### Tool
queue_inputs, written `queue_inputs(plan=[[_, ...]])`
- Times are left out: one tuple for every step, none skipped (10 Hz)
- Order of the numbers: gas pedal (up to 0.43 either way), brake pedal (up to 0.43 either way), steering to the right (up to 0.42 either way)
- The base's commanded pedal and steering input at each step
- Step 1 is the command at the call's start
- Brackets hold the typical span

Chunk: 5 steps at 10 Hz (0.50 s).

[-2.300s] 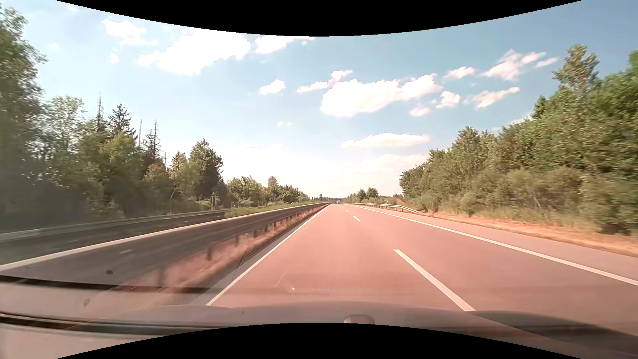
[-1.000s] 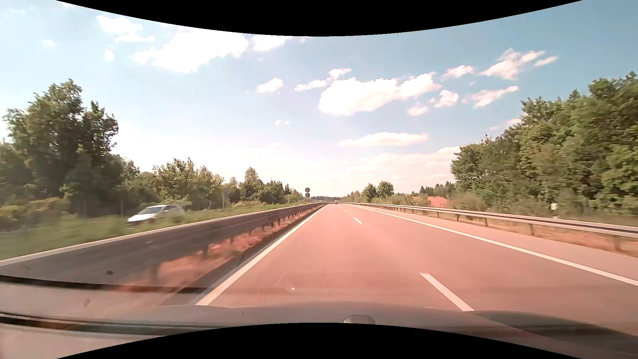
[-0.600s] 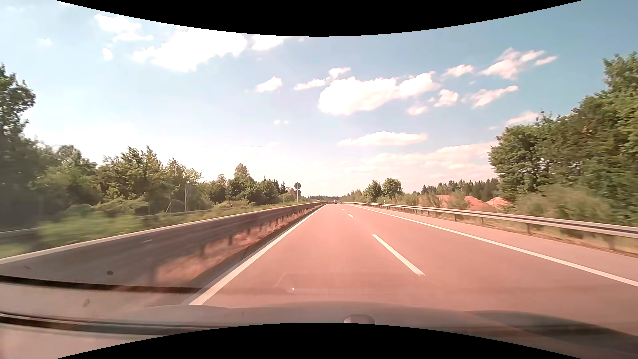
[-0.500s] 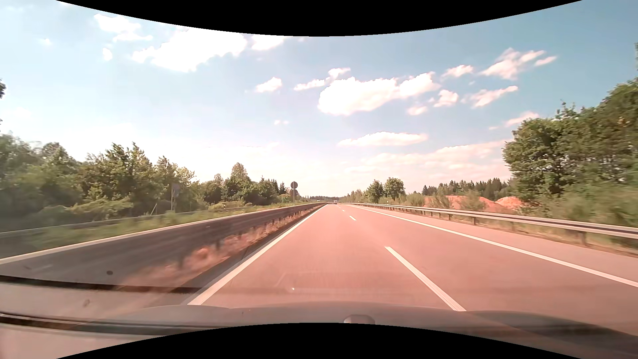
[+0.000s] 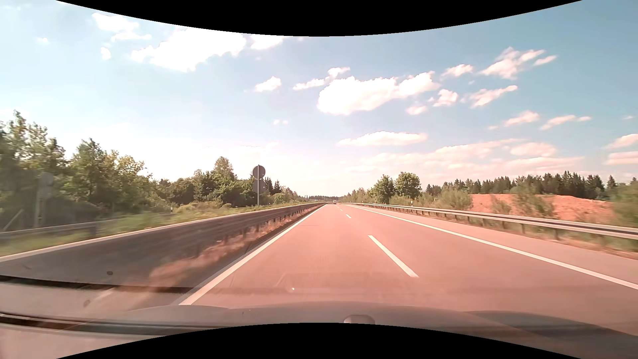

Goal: Follow the waypoints while adhering to traffic rules and regulations

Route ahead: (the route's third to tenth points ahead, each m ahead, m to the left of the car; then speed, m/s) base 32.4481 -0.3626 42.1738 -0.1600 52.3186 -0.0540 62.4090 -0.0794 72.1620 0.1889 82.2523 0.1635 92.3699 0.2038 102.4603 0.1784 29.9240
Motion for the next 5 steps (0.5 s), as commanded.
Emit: queue_inputs(plan=[[0.311,0.0,-0.003],[0.311,0.0,-0.003],[0.311,0.0,-0.003],[0.311,0.0,-0.002],[0.311,0.0,-0.001]])
